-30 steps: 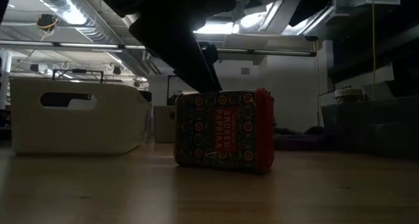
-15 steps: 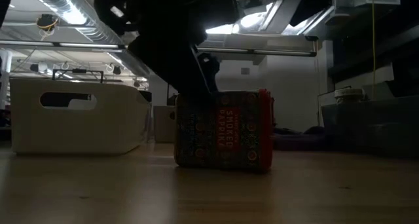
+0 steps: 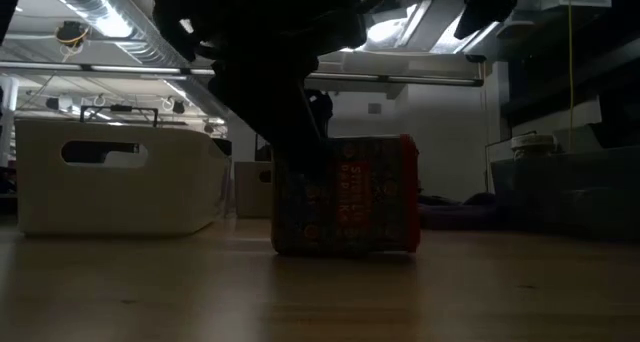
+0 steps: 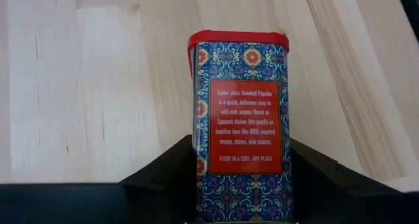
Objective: Sort spices by type
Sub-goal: Put the red seasoning can into the transparent bin
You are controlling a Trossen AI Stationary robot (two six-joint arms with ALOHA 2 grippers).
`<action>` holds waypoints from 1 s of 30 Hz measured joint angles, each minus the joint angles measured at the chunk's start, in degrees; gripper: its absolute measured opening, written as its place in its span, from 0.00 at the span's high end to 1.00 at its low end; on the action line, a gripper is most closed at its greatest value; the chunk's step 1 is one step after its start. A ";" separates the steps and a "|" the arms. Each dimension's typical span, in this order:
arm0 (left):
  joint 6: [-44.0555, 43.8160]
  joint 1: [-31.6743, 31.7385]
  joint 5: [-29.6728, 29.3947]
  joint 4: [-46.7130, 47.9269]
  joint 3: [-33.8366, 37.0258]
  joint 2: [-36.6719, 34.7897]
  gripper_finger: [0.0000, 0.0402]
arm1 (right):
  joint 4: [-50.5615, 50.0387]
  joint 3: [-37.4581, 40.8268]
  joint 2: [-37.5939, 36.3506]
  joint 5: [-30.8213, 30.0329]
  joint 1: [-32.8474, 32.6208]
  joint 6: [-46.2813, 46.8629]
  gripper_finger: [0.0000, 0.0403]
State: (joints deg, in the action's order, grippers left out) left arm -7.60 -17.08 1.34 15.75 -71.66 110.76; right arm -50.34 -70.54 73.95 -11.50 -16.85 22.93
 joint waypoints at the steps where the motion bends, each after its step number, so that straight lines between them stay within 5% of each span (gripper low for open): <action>1: -0.46 0.20 0.00 -0.05 0.00 -0.02 0.55 | 0.07 0.00 0.00 0.21 -0.02 0.82 0.27; 14: -9.41 5.87 -0.06 -10.29 0.02 -3.97 0.55 | 3.04 0.00 -0.24 6.20 -0.04 0.70 0.27; 30: -3.38 9.79 -0.09 -23.64 0.00 -5.77 0.55 | -2.56 0.00 -0.24 3.14 -0.04 -0.68 0.27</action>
State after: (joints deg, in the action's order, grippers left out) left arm -10.98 -7.29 1.26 -7.89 -71.66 104.99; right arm -52.90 -70.54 73.71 -8.36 -16.88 22.25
